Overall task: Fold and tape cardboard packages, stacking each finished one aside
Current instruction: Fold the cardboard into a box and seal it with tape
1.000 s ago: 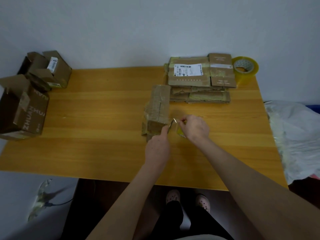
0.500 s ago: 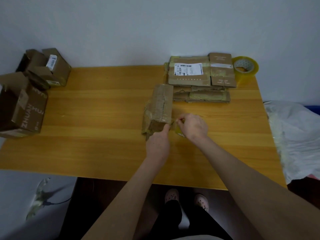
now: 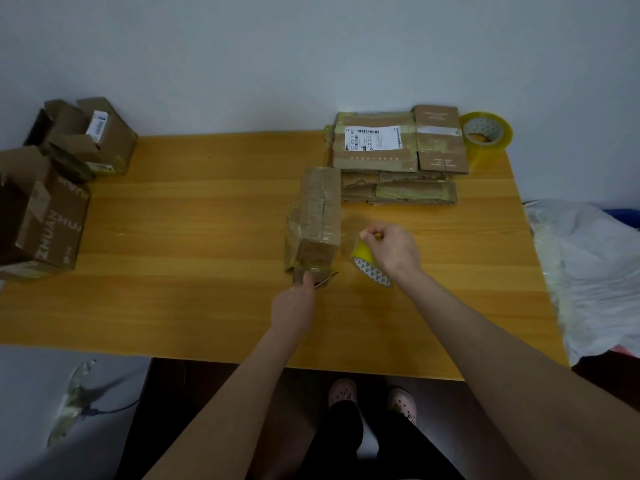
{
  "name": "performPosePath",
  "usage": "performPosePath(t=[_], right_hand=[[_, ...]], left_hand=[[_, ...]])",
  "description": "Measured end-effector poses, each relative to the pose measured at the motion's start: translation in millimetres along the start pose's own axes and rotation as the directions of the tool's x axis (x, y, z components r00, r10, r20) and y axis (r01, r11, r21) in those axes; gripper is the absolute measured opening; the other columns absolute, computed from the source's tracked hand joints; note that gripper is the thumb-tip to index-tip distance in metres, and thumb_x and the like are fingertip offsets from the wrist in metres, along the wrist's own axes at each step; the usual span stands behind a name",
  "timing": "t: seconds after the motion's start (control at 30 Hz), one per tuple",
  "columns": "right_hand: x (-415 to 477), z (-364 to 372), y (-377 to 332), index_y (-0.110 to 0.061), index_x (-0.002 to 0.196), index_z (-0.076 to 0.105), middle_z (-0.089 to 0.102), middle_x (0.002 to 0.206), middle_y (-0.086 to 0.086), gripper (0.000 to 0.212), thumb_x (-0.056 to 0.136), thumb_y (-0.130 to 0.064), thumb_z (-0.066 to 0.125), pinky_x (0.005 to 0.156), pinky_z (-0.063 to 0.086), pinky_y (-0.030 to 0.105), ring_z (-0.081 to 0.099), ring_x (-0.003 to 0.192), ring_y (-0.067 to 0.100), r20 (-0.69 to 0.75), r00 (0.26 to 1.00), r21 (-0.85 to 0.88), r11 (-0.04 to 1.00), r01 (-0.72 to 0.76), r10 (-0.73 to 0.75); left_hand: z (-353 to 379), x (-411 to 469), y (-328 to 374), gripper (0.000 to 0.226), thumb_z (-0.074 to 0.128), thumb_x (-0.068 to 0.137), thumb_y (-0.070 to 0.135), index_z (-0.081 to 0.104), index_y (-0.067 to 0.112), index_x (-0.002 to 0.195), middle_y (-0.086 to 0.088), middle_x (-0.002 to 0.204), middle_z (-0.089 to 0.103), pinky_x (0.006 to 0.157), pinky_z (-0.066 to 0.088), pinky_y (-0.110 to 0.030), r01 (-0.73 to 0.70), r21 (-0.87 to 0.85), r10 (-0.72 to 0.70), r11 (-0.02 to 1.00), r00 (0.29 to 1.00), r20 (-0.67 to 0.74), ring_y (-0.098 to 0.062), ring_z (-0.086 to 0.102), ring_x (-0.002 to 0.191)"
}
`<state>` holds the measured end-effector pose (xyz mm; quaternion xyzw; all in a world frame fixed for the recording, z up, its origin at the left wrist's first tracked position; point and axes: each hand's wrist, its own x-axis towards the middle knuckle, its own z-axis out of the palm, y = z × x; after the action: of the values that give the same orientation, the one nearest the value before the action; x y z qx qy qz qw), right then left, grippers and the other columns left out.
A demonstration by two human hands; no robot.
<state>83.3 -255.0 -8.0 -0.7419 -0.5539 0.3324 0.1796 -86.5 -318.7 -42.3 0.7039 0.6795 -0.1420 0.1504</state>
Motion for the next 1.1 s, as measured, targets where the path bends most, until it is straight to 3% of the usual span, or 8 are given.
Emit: performPosePath(t=[0.1, 0.17, 0.3, 0.43, 0.53, 0.73, 0.83, 1.1], right_hand=[[2.5, 3.3, 3.4, -0.026, 0.100, 0.067, 0.063, 0.074, -0.004, 0.019, 0.098, -0.036, 0.051, 0.045, 0.036, 0.023, 0.049, 0.052, 0.010, 0.006, 1.000, 0.015, 1.000, -0.012, 0.012], [4.1, 3.3, 4.3, -0.027, 0.101, 0.067, 0.062, 0.075, -0.004, 0.019, 0.097, -0.037, 0.051, 0.047, 0.038, 0.023, 0.050, 0.054, 0.011, 0.014, 1.000, 0.012, 1.000, -0.006, 0.006], [5.6, 3.4, 3.4, -0.028, 0.098, 0.066, 0.067, 0.085, -0.001, 0.017, 0.097, -0.037, 0.052, 0.057, 0.049, 0.030, 0.056, 0.066, 0.015, 0.023, 1.000, 0.014, 1.000, -0.002, 0.002], [5.2, 3.2, 4.6, -0.027, 0.095, 0.066, 0.070, 0.100, 0.003, 0.015, 0.095, -0.038, 0.055, 0.070, 0.053, 0.034, 0.062, 0.083, 0.021, 0.048, 0.999, 0.011, 1.000, 0.024, -0.024], [5.1, 1.2, 8.0, -0.025, 0.104, 0.067, 0.067, 0.106, 0.005, 0.022, 0.091, -0.042, 0.061, 0.076, 0.052, 0.034, 0.062, 0.097, 0.024, 0.077, 0.997, -0.029, 1.000, 0.013, -0.010], [10.9, -4.6, 28.4, -0.025, 0.105, 0.068, 0.068, 0.110, 0.006, 0.021, 0.092, -0.039, 0.060, 0.068, 0.046, 0.030, 0.062, 0.096, 0.025, 0.082, 0.997, -0.174, 0.985, 0.009, 0.005], [12.6, -8.8, 38.9, -0.022, 0.099, 0.070, 0.068, 0.112, 0.004, 0.016, 0.091, -0.034, 0.064, 0.076, 0.045, 0.029, 0.060, 0.106, 0.023, 0.120, 0.993, -0.023, 0.999, 0.022, -0.020], [0.1, -15.4, 35.4, -0.020, 0.083, 0.066, 0.063, 0.085, -0.009, 0.007, 0.089, -0.017, 0.067, 0.085, 0.046, 0.031, 0.054, 0.085, 0.012, 0.077, 0.996, 0.476, 0.880, -0.008, -0.033]], left_hand=[[-0.7, 6.3, -2.8, 0.031, 0.040, 0.094, -0.001, 0.042, 0.010, 0.123, -0.010, 0.110, 0.060, 0.065, 0.042, -0.032, -0.003, -0.027, 0.003, 1.000, 1.000, 0.004, -0.027, 0.060, 0.095], [-4.7, 4.7, -4.4, 0.025, 0.043, 0.092, 0.006, 0.054, 0.011, 0.114, -0.008, 0.109, 0.060, 0.067, 0.042, -0.029, -0.093, -0.040, 0.080, 0.995, 0.964, -0.253, -0.024, 0.057, 0.097], [-22.8, 10.8, 6.6, 0.029, 0.049, 0.083, 0.020, 0.067, 0.010, 0.102, -0.011, 0.100, 0.062, 0.076, 0.050, -0.035, -0.378, -0.066, 0.225, 0.923, 0.672, -0.705, -0.027, 0.056, 0.092], [-34.9, 38.7, 15.4, 0.042, 0.069, 0.078, 0.000, 0.068, 0.014, 0.117, -0.018, 0.125, 0.060, 0.101, 0.042, -0.054, -0.371, -0.076, 0.257, 0.925, 0.763, -0.594, -0.041, 0.052, 0.120], [-32.7, 46.2, 5.3, 0.044, 0.059, 0.085, -0.005, 0.064, 0.015, 0.123, -0.015, 0.140, 0.050, 0.106, 0.038, -0.051, -0.334, -0.185, 0.231, 0.924, 0.875, -0.425, -0.038, 0.038, 0.135], [-29.9, 48.7, -14.7, 0.037, 0.054, 0.091, -0.004, 0.067, 0.016, 0.120, -0.013, 0.140, 0.050, 0.108, 0.037, -0.044, -0.328, -0.322, 0.164, 0.888, 0.881, -0.444, -0.033, 0.038, 0.136], [-30.8, 47.0, -13.7, 0.033, 0.058, 0.089, -0.002, 0.069, 0.014, 0.116, -0.013, 0.136, 0.054, 0.106, 0.040, -0.047, -0.349, -0.287, 0.178, 0.892, 0.856, -0.486, -0.034, 0.043, 0.132], [-45.5, 39.2, -0.2, 0.031, 0.062, 0.086, 0.006, 0.065, 0.010, 0.116, -0.013, 0.128, 0.057, 0.104, 0.042, -0.046, -0.387, -0.213, 0.196, 0.897, 0.781, -0.594, -0.032, 0.049, 0.125]])
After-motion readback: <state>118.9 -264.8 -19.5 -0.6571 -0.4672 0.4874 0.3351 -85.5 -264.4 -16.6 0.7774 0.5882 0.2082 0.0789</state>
